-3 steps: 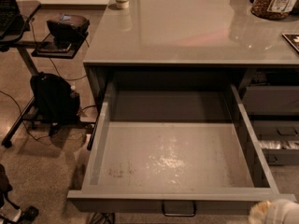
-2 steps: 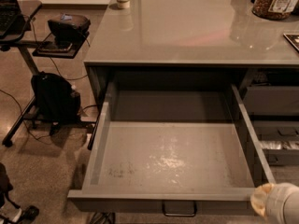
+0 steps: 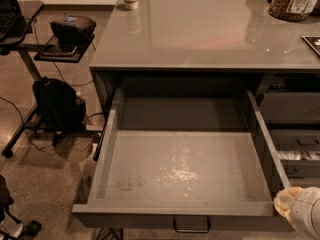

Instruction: Close top drawer

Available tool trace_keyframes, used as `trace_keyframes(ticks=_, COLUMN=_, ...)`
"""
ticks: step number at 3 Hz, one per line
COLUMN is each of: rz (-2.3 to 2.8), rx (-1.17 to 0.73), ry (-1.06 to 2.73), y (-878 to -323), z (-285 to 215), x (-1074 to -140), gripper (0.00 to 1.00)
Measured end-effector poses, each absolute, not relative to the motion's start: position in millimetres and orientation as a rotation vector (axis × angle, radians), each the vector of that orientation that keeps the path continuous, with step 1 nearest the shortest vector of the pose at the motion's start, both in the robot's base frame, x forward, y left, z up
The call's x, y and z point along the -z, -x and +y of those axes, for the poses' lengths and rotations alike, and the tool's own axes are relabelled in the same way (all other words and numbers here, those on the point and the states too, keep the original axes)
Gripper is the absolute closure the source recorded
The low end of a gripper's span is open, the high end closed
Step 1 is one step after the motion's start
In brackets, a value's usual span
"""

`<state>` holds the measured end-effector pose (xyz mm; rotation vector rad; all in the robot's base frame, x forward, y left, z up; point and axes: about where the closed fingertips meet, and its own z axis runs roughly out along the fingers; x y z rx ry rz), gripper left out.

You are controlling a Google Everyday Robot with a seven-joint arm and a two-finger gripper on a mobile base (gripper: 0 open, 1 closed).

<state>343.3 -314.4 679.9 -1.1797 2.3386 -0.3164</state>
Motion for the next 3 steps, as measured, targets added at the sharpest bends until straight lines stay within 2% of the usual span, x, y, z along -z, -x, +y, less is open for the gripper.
trace_keyframes(ticks=2, rz=2.234, rx=0.426, ry=1.152, y=-305, z=-305, x=-778, gripper=1.0)
trace_keyframes(ticks=3, rz=2.192, rx=0.322, ry=1.232, y=-283, z=-283, x=-805, gripper=1.0)
